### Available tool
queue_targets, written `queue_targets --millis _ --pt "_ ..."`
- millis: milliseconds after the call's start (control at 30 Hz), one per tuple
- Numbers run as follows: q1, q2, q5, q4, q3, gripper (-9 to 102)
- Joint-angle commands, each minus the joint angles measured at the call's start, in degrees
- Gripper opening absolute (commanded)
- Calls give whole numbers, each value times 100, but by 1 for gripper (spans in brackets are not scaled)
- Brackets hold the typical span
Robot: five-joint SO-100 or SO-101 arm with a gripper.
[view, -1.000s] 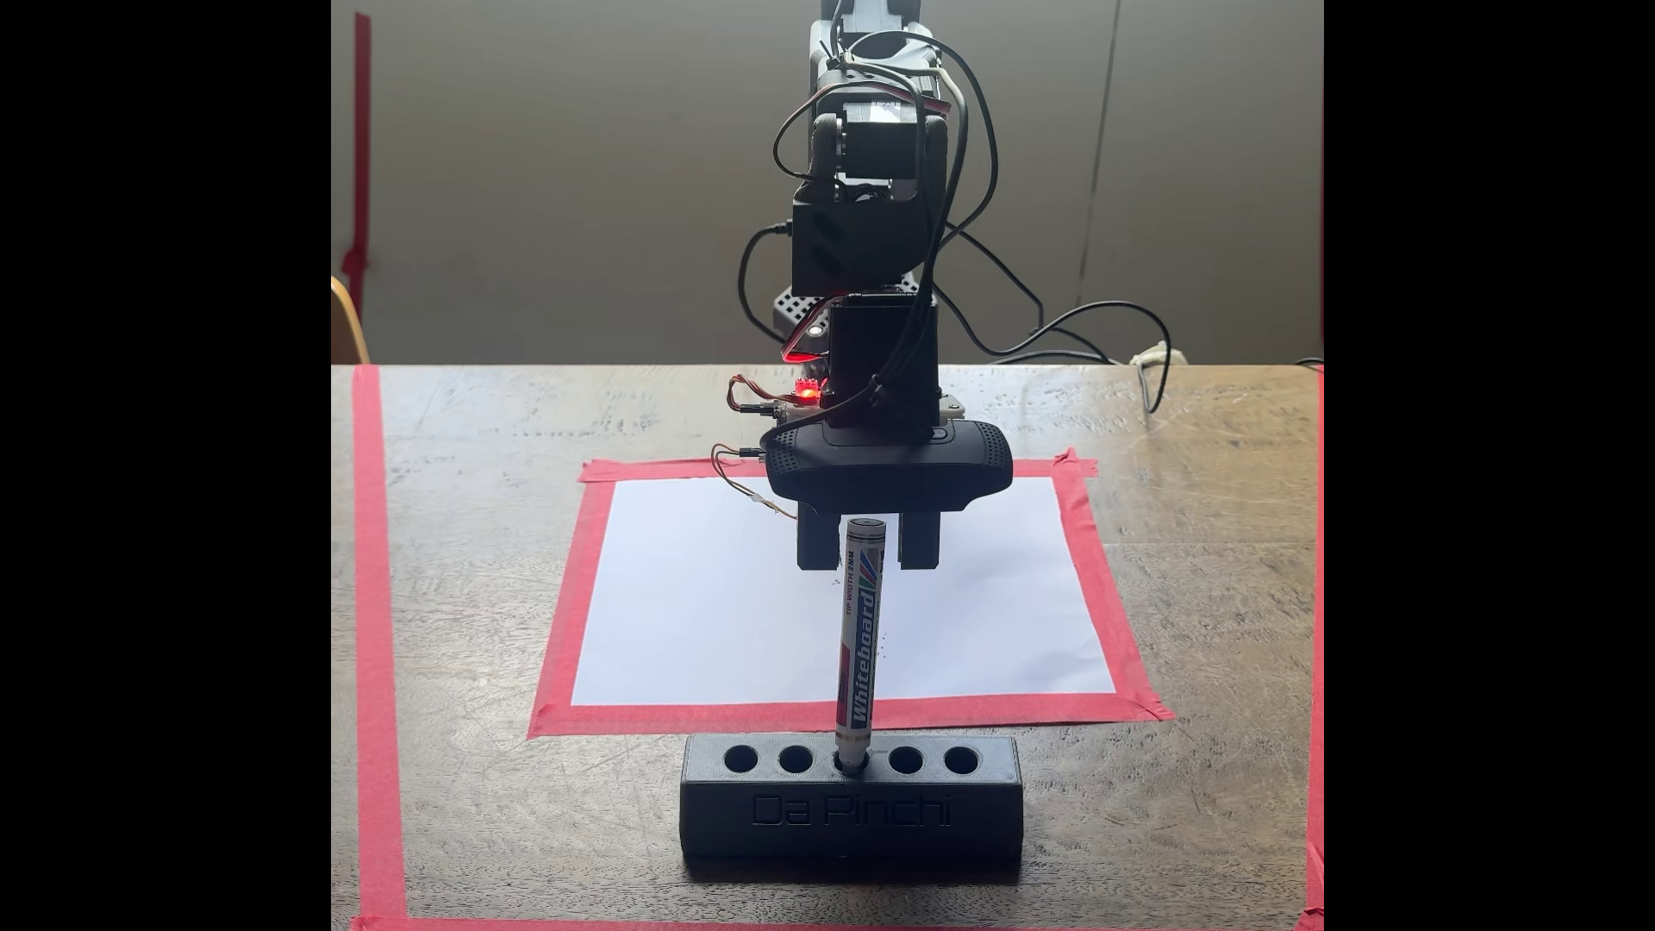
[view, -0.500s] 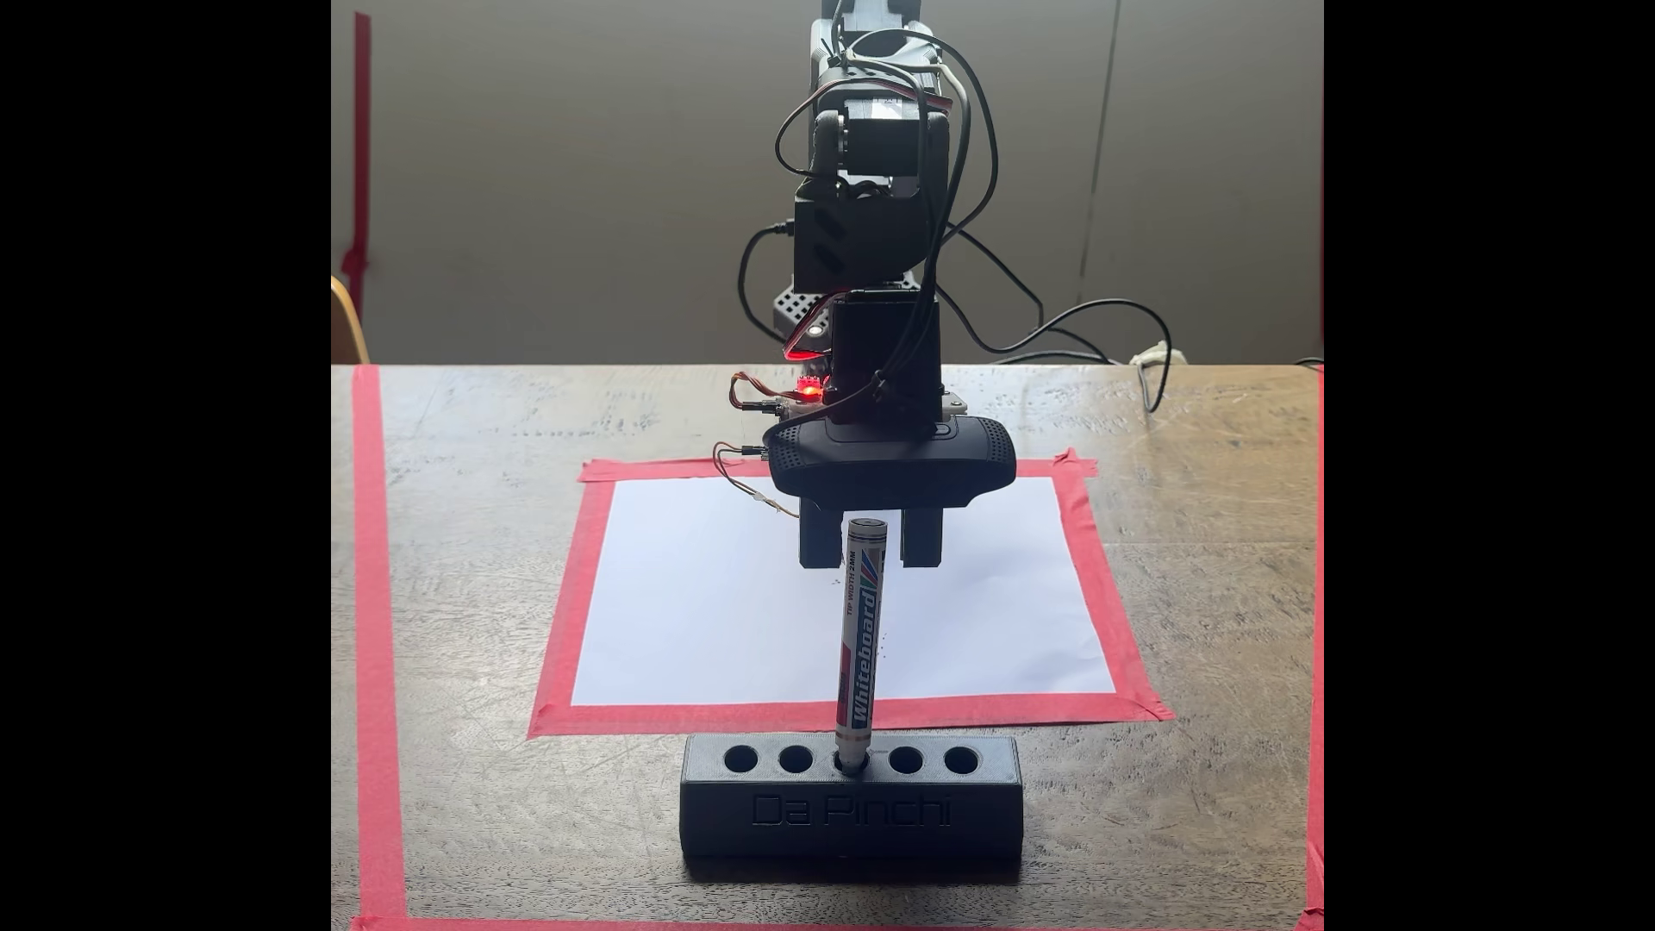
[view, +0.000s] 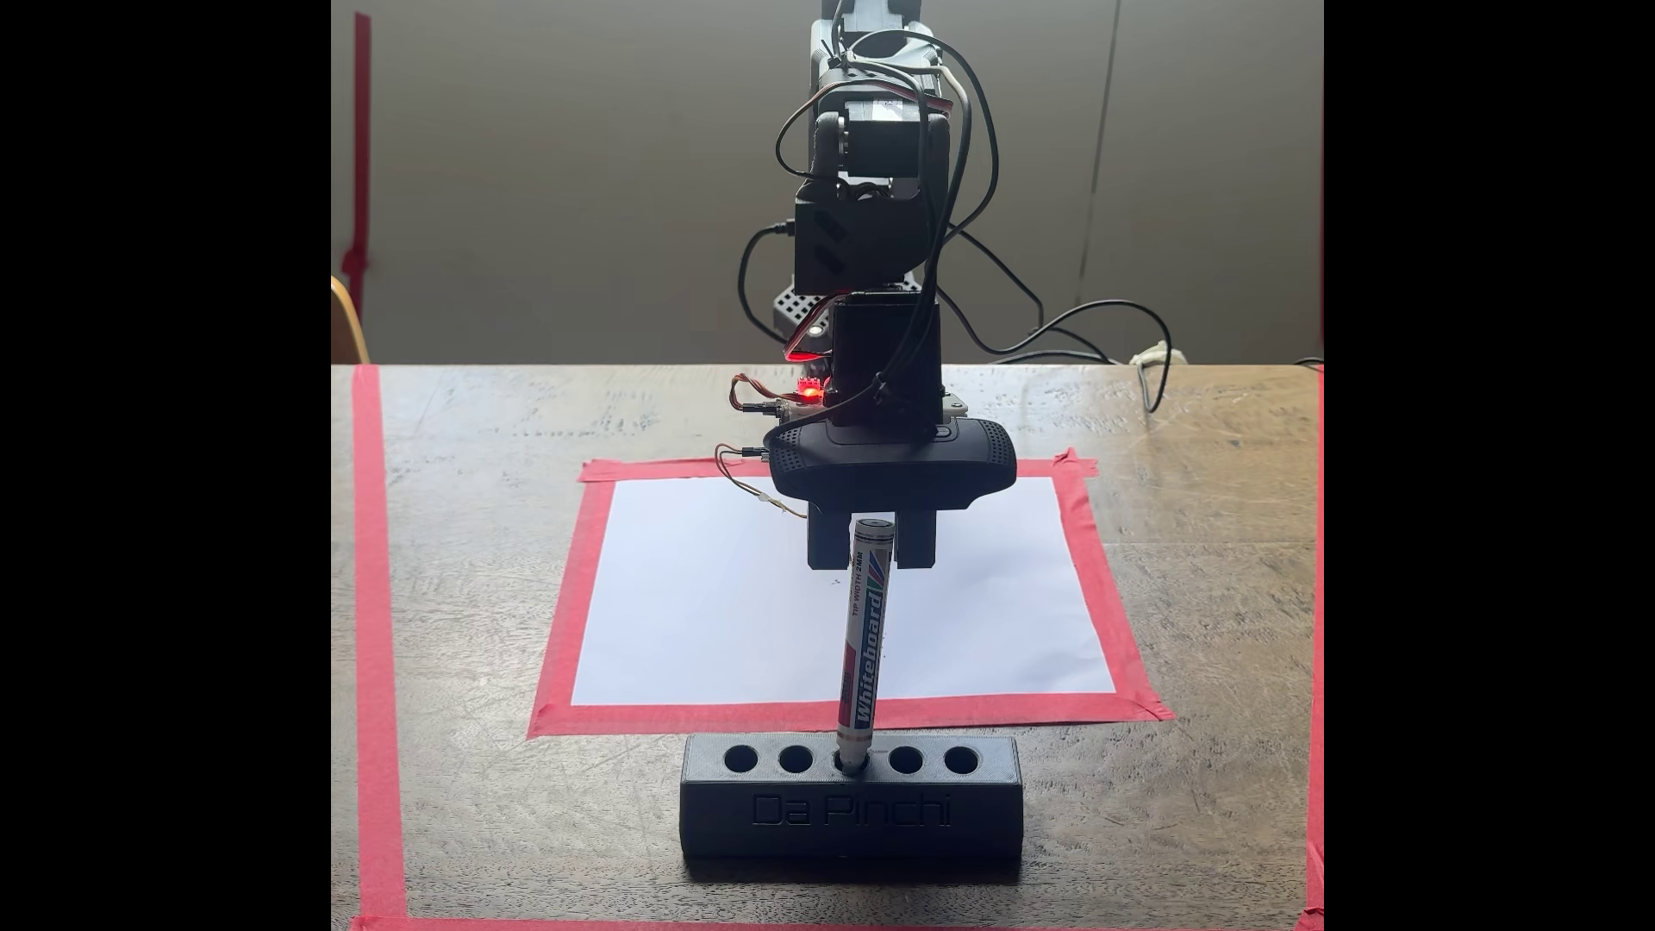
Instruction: Pick up a pen
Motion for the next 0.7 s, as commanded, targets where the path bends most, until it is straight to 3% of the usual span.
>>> queue_targets --millis 0,667 --pt "-44 193 -44 -202 -132 49" --pt "-44 193 -26 -325 -97 18"
